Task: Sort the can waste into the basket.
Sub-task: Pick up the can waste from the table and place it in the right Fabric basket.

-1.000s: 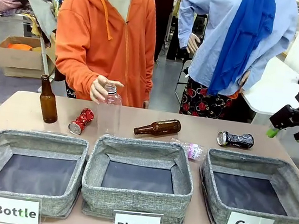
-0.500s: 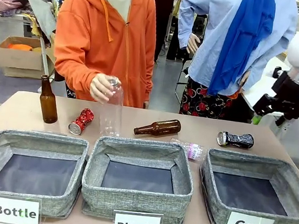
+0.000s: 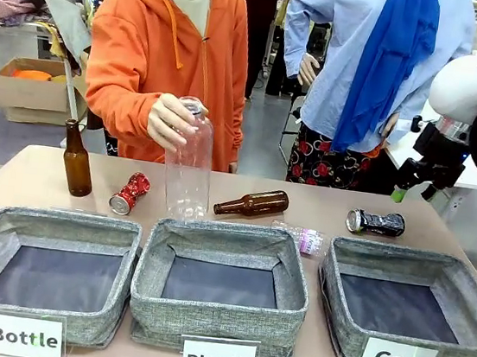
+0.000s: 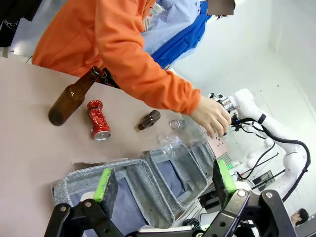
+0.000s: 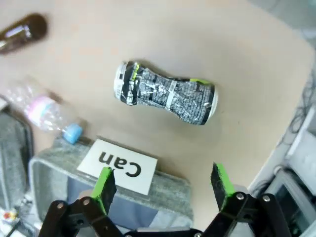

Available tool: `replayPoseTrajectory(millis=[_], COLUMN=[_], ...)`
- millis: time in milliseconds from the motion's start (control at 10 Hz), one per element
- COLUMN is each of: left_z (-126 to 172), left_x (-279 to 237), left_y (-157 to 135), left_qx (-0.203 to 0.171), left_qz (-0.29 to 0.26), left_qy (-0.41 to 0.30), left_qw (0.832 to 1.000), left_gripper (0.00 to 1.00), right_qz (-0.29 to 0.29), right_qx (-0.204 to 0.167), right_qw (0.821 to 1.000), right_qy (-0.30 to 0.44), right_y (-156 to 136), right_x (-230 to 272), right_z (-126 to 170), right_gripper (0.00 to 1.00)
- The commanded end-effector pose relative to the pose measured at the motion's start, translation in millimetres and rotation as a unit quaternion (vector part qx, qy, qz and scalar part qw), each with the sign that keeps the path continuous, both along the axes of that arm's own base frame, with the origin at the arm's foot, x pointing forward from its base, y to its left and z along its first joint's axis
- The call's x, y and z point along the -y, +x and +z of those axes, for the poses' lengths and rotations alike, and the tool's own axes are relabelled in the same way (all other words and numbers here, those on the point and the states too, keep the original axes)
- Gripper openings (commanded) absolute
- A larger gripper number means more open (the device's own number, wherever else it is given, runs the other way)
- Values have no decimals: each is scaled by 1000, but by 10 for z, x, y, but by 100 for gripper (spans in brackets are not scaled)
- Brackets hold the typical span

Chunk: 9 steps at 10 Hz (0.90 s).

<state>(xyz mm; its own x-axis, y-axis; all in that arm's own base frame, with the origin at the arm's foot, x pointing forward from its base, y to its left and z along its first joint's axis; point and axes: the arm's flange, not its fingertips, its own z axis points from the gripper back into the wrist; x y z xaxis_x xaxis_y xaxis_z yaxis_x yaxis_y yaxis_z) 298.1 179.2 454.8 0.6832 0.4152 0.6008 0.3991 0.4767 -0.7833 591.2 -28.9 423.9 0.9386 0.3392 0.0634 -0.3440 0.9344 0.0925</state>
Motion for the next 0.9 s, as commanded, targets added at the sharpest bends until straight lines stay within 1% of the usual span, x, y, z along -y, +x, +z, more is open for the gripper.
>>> replayPoseTrajectory(millis=[0,100,200,300,400,500,600,700,800], left_z=[4,4,4,4,4,4,4,4,4], left_x=[3,3,3,3,3,3,3,3,3], left_y=[18,18,18,18,18,18,18,18,18], left_qx=[18,18,18,18,18,18,18,18,18], left_qz=[1,1,1,1,1,1,1,1,1], left_qy=[-2,-2,-2,-2,-2,-2,-2,-2,-2], left_qw=[1000,1000,1000,1000,1000,1000,1000,1000,1000], left_gripper=[100,100,100,100,100,100,100,100,100], right_qz=[158,276,386,468,505,506,495,462,486], right_qx=[-34,-67,-71,-57,-35,-17,2,28,-26], right_qw=[987,958,919,881,862,862,869,887,873], right_qy=[22,37,42,36,31,20,5,-6,23], right_y=[90,84,39,-14,-40,-56,-70,-69,-48], right_x=[116,125,102,69,43,29,1,-28,-47], right_z=[72,41,12,-17,-46,-58,-72,-74,-55], right_gripper=[100,100,100,100,100,100,100,100,100])
